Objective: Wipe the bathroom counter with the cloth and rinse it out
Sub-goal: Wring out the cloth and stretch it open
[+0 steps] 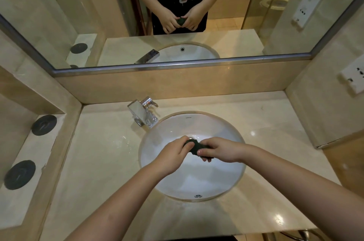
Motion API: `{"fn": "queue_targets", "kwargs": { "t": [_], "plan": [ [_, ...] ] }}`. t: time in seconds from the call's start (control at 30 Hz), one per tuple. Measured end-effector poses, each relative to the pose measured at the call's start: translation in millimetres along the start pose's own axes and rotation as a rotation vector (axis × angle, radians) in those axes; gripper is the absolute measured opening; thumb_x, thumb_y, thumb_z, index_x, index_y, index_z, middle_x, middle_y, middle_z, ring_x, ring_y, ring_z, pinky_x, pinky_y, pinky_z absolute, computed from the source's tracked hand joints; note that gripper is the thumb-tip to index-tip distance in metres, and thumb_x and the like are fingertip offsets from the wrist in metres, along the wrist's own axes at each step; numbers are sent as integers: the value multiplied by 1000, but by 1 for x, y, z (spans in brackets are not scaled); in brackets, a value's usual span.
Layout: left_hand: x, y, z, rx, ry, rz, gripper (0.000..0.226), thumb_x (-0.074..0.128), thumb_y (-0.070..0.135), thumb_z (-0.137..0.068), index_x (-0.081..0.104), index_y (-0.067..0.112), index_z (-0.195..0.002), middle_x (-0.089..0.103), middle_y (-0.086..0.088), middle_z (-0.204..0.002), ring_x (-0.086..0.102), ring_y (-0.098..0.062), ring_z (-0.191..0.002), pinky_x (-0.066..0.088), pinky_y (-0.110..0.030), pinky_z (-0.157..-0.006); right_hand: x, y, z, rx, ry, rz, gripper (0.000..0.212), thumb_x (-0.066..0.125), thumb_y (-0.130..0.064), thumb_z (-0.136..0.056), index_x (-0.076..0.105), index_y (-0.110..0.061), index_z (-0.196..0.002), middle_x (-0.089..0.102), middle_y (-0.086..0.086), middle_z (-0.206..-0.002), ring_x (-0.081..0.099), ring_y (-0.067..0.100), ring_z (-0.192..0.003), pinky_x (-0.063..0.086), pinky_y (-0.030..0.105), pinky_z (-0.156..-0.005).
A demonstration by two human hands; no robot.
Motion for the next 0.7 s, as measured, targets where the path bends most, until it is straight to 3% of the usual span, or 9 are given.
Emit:
{"fn": "queue_targets", "kwargs": {
  "t": [0.07, 0.17, 0.3, 0.37, 0.47, 0.57, 0.63, 0.7],
  "plan": [
    [4, -4, 0, -78, 31, 129, 32, 33, 33, -103, 49, 31, -75, 59, 8, -65, 58, -13, -65, 42, -30, -69, 1, -6, -1, -25, 50, 22, 22, 48, -25, -99, 53, -14, -81, 50, -10, -73, 50, 7, -66, 38, 17, -65],
    [5, -9, -2, -181, 117, 274, 46, 33, 33, -102, 54, 24, -62, 58, 1, -53, 55, -12, -54, 44, -30, -66, 8, -16, -1, -66, 135, 180, 24, 42, -27, -101, 49, -29, -78, 47, -6, -77, 47, 8, -68, 35, 16, -62],
    [6, -12, -10, -234, 145, 235, 50, 36, 34, -100, 50, 21, -53, 51, 1, -49, 48, -12, -48, 38, -27, -57, 12, -11, -6, -50, 265, 589, 31, 34, -40, -102, 47, -12, -103, 50, -2, -73, 50, 29, -79, 29, 31, -69],
    [11, -16, -11, -284, 112, 243, 51, 36, 33, -99, 49, 22, -50, 50, -1, -48, 44, -11, -46, 35, -27, -56, 11, -9, -8, -123, 322, 800, 30, 35, -38, -102, 47, -11, -98, 55, 1, -75, 49, 29, -73, 32, 34, -76],
    [18, -25, -10, -418, 86, 359, 47, 40, 40, -92, 51, 21, -50, 50, -5, -49, 43, -17, -52, 35, -29, -63, 11, -15, -8, -267, 433, 977, 23, 48, -31, -98, 50, -12, -84, 57, 1, -68, 47, 23, -62, 31, 33, -69],
    [18, -24, -11, -447, 98, 414, 47, 39, 43, -92, 51, 15, -56, 49, -7, -51, 43, -19, -57, 35, -30, -66, 4, -14, -7, -236, 465, 826, 22, 48, -33, -98, 52, -13, -88, 48, -7, -68, 41, 18, -64, 30, 32, -71],
    [12, -17, -13, -363, 159, 369, 50, 36, 40, -98, 52, 18, -56, 52, -2, -53, 46, -17, -56, 37, -29, -63, 2, -3, -4, -147, 367, 497, 25, 41, -39, -100, 50, -16, -92, 50, -11, -73, 46, 15, -69, 34, 30, -73],
    [8, -7, -13, -256, 227, 295, 47, 35, 37, -101, 55, 23, -61, 58, 6, -57, 49, -14, -56, 41, -29, -62, -6, 0, 2, -83, 457, 123, 31, 36, -42, -100, 53, -22, -83, 60, -12, -76, 56, 8, -74, 41, 29, -71]
  ]
}}
Point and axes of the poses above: each hand's wrist, its own z-axis away from the middle knuckle, its own x-axis out of the palm, y = z × x, the point moved 7 cm from there along -z, towards the middle knuckle
